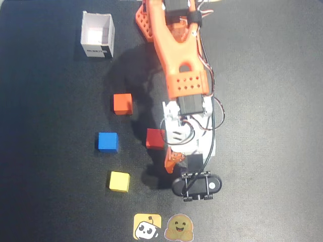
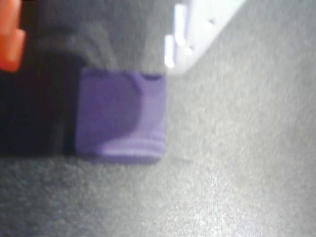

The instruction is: Put the purple cube on top of the orange cube.

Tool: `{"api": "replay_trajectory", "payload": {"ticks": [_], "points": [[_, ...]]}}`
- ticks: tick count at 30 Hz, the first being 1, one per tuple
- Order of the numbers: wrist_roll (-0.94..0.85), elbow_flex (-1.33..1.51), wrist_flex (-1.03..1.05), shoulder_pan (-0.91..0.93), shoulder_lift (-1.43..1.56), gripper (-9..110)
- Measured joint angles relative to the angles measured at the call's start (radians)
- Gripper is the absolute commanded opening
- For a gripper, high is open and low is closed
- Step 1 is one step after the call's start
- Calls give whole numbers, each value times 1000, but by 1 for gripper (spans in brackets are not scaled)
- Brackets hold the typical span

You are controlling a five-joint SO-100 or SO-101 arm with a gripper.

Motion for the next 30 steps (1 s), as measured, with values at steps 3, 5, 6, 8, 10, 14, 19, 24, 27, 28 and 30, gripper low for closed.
{"api": "replay_trajectory", "payload": {"ticks": [3, 5, 6, 8, 10, 14, 19, 24, 27, 28, 30], "points": [[6, 0, -29, 0, -26, 22], [15, 0, -48, 0, -43, 22], [18, 0, -57, 0, -49, 22], [21, 0, -71, 0, -57, 22], [28, 0, -83, -3, -63, 22], [34, 0, -103, -12, -64, 22], [43, 8, -135, -9, -83, 22], [52, 11, -158, -17, -87, 21], [58, 31, -179, -20, -100, 20], [58, 38, -187, -18, -103, 19], [58, 54, -202, -18, -103, 18]]}}
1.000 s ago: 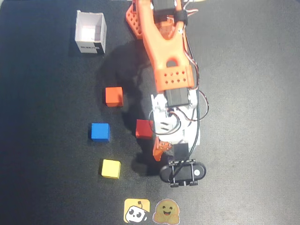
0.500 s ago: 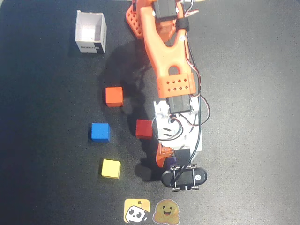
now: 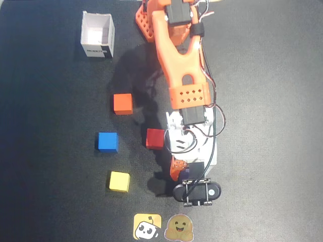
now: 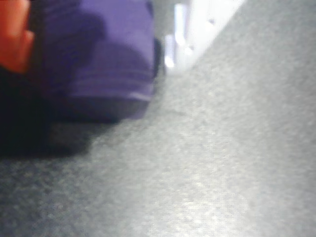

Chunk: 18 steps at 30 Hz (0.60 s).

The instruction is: Put the purple cube on top of the orange cube.

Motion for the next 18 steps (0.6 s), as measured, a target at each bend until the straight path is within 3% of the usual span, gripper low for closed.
{"api": "replay_trajectory", "payload": {"ticks": [9, 18], "points": [[3, 21, -29, 0, 0, 2], [3, 26, -28, 5, 2, 3]]}}
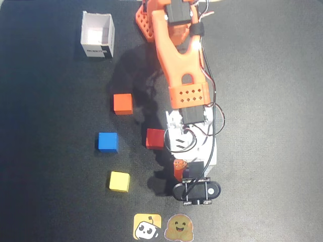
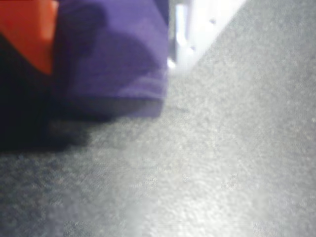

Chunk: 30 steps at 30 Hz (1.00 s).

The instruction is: Put the purple cube on top of the orange cube.

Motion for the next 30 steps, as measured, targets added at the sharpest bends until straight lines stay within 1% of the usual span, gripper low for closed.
{"api": "replay_trajectory", "payload": {"ticks": [6, 18, 22, 30], "points": [[0, 2, 126, 18, 60, 3], [0, 2, 437, 91, 350, 3], [-15, 58, 512, 149, 463, 3], [-104, 232, 592, 322, 680, 3]]}}
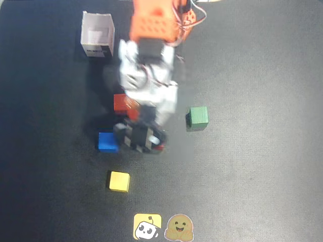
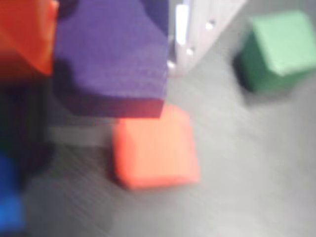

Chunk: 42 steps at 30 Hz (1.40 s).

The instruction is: Put the purple cube on top of the orange cube.

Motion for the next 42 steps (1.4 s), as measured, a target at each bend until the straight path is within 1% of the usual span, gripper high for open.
{"api": "replay_trajectory", "payload": {"ticks": [10, 18, 27, 42], "points": [[-127, 155, 6, 193, 94, 3], [-158, 241, -9, 302, 106, 3], [-161, 307, -43, 318, 163, 3], [-167, 371, -137, 311, 164, 3]]}}
